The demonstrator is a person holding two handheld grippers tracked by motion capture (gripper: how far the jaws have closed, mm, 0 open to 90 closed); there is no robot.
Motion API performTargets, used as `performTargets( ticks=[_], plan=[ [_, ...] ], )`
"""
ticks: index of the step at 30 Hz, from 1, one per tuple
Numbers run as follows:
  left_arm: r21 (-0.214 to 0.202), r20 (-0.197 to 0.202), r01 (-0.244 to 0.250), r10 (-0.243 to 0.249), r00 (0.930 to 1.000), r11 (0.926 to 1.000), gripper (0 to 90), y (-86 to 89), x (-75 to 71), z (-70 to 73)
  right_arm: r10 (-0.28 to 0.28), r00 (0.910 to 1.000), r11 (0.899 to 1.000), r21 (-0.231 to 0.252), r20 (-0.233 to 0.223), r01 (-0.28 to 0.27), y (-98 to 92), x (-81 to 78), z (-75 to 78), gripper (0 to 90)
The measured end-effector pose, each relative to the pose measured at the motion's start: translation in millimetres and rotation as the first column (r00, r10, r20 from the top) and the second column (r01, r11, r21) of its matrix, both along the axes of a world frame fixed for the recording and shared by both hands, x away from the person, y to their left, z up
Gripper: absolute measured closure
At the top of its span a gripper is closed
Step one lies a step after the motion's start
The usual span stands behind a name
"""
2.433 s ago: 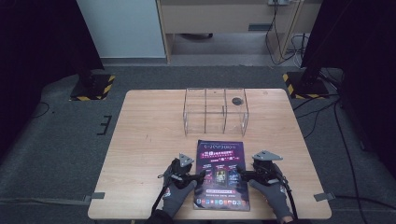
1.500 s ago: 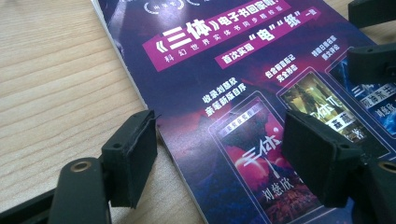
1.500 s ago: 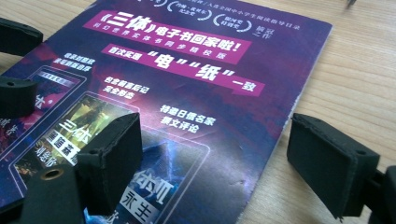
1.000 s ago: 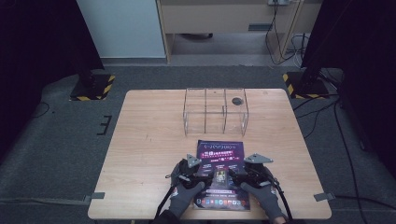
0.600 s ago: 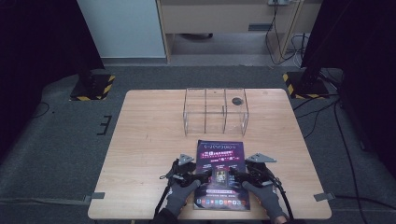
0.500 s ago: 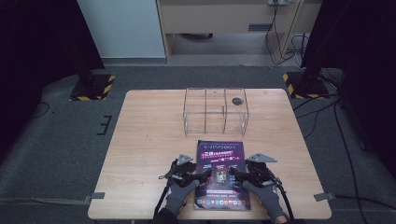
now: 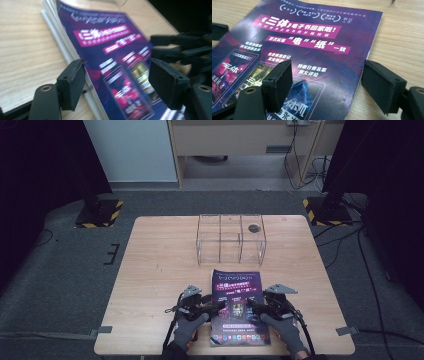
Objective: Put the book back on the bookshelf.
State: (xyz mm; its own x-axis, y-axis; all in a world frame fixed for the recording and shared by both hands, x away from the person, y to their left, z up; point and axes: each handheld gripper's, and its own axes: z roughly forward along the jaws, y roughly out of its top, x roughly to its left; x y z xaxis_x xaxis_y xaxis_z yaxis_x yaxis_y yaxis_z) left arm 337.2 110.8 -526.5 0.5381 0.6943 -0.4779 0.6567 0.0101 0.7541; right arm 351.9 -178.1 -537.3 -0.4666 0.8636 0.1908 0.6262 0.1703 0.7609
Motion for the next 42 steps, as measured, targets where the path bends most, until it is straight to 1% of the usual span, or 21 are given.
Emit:
performTargets(
  ticks=[1, 3, 4, 7, 9, 11, 12, 14, 20, 22, 25, 27, 28, 29, 31, 33, 36, 37, 40, 41, 42],
  plan=[
    [-0.007, 0.016, 0.009, -0.009, 0.9998, 0.9999, 31.8, -0.7, -0.5, 2.5, 0.0, 1.0, 1.0, 0.0, 0.0, 0.0, -0.1, 0.0, 0.0, 25.0],
    [0.015, 0.035, 0.02, -0.02, 0.9992, 0.9997, 29.7, -4.2, -1.1, 4.2, 0.0, 1.0, 1.0, -0.002, 0.001, 0.0, 0.2, -0.1, 0.1, 25.0],
    [0.016, 0.041, 0.022, -0.022, 0.9989, 0.9996, 29.7, -5.6, -1.6, 4.2, 0.002, 1.0, 1.0, -0.004, 0.001, -0.002, 0.0, -0.1, 0.0, 25.0],
    [-0.014, 0.04, 0.02, -0.02, 0.999, 0.9997, 28.8, -5.3, -0.8, 3.6, 0.0, 1.0, 1.0, 0.004, -0.002, 0.0, -0.8, 0.0, 0.0, 25.5],
    [-0.028, 0.054, 0.028, -0.026, 0.9982, 0.9992, 28.6, -5.8, -0.9, 3.4, 0.002, 1.0, 1.0, 0.005, -0.001, -0.002, -1.3, 0.2, 0.0, 25.6],
    [-0.053, 0.056, 0.024, -0.021, 0.9982, 0.9983, 28.1, -8.0, -0.7, 3.0, 0.003, 1.0, 1.0, 0.005, -0.001, -0.003, -1.4, 0.2, 0.0, 25.6],
    [-0.06, 0.066, 0.027, -0.023, 0.9975, 0.9978, 27.5, -9.4, -0.7, 3.0, 0.001, 1.0, 1.0, 0.004, 0.0, -0.001, -1.2, 0.2, -0.1, 25.8],
    [-0.054, 0.076, 0.027, -0.023, 0.9968, 0.9982, 26.9, -11.5, -0.7, 2.9, 0.0, 1.0, 1.0, 0.004, -0.001, 0.0, -1.1, 0.1, 0.0, 25.8],
    [-0.01, 0.027, -0.035, 0.035, 0.999, 0.9993, 23.1, -11.0, 2.1, -4.3, -0.005, 1.0, 1.0, 0.005, -0.001, 0.005, -1.9, 0.3, 0.0, 26.0],
    [-0.018, 0.018, -0.049, 0.049, 0.9986, 0.9986, 22.7, -9.9, 2.9, -7.2, -0.005, 1.0, 1.0, 0.007, -0.002, 0.005, -2.9, 0.4, 0.0, 26.4],
    [-0.009, 0.017, -0.052, 0.052, 0.9985, 0.9986, 23.5, -9.7, 2.8, -7.2, -0.004, 1.0, 1.0, 0.01, 0.0, 0.004, -3.7, 0.6, -0.1, 26.7],
    [0.024, 0.01, -0.061, 0.061, 0.9981, 0.9978, 23.4, -11.3, 2.5, -7.1, -0.005, 1.0, 1.0, 0.001, 0.0, 0.005, -2.7, 0.2, 0.0, 26.7],
    [0.064, 0.008, -0.064, 0.064, 0.998, 0.9959, 23.4, -12.2, 2.4, -7.6, -0.006, 1.0, 1.0, -0.004, 0.0, 0.006, -2.0, 0.0, 0.2, 26.7],
    [0.106, 0.001, -0.07, 0.07, 0.9975, 0.9919, 24.4, -13.4, 2.8, -9.0, -0.003, 1.0, 1.0, -0.009, 0.002, 0.003, -1.9, -0.1, 0.2, 26.7],
    [0.139, -0.013, -0.074, 0.077, 0.997, 0.9875, 24.6, -15.8, 3.3, -12.0, 0.0, 1.0, 1.0, -0.016, 0.004, 0.0, -1.7, 0.0, 0.2, 26.7],
    [0.153, -0.011, -0.077, 0.08, 0.9967, 0.9852, 25.4, -16.9, 3.0, -11.1, 0.0, 1.0, 1.0, -0.021, 0.007, 0.0, -1.3, 0.0, 0.1, 26.7],
    [0.19, -0.004, -0.079, 0.082, 0.9967, 0.9786, 26.3, -19.8, 2.2, -9.6, 0.001, 1.0, 1.0, -0.023, 0.008, -0.001, -1.2, 0.0, 0.1, 26.7],
    [0.209, 0.003, -0.083, 0.084, 0.9964, 0.9745, 26.2, -20.7, 2.3, -9.1, 0.001, 1.0, 1.0, -0.023, 0.008, -0.001, -1.2, 0.1, 0.1, 26.7],
    [0.28, 0.039, -0.147, 0.142, 0.9891, 0.9487, 24.1, -24.1, 2.8, -8.5, 0.005, 0.9999, 1.0, -0.03, 0.009, -0.004, -0.9, -0.5, 0.2, 26.6],
    [0.291, 0.041, -0.155, 0.15, 0.9879, 0.9441, 23.1, -25.0, 3.5, -8.3, 0.006, 0.9999, 0.999, -0.033, 0.01, -0.005, -0.7, -0.6, 0.2, 26.6],
    [0.292, 0.037, -0.16, 0.156, 0.9871, 0.9429, 22.0, -26.2, 4.2, -8.0, 0.006, 0.9999, 0.999, -0.032, 0.01, -0.005, -0.9, -0.6, 0.2, 26.6]
  ],
)
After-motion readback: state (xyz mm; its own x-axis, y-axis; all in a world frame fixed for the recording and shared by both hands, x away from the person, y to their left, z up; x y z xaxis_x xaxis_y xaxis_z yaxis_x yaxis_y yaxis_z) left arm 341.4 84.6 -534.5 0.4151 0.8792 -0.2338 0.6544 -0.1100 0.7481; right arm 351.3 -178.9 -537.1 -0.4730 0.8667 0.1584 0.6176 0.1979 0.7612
